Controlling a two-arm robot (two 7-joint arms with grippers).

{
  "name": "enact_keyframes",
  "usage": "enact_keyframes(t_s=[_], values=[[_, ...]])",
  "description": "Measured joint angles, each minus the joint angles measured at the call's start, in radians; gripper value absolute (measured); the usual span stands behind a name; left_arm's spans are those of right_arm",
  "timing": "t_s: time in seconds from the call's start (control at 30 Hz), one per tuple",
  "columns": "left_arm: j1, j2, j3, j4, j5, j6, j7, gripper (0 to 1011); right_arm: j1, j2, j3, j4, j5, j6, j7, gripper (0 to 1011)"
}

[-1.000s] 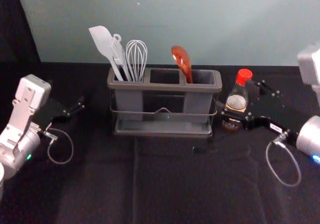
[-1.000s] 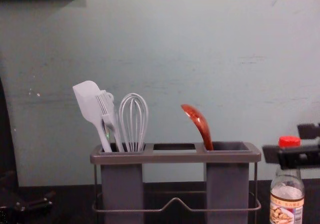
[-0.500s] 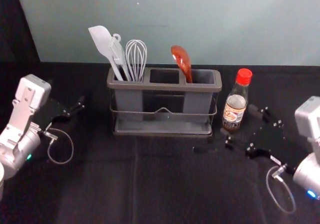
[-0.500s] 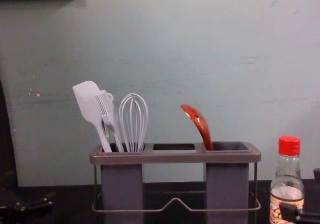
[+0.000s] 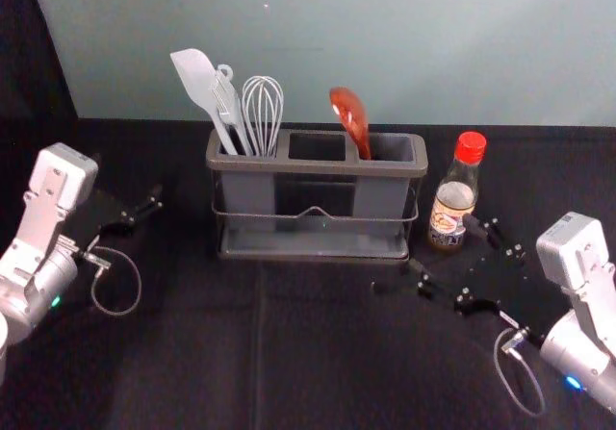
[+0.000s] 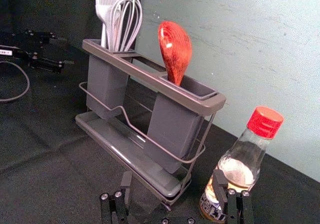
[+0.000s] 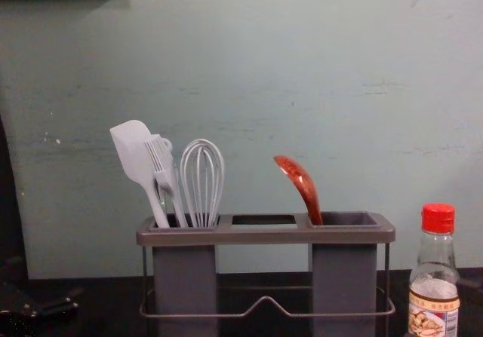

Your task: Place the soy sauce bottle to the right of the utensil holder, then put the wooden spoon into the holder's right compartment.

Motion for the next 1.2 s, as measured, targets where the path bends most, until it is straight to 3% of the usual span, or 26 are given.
enact_keyframes(t_s=[1.2], values=[[0.000,0.000,0.000,0.000,0.000,0.000,0.000,1005,-0.011,0.002,0.003,-0.006,-0.002,-0.003,-0.004,1004]])
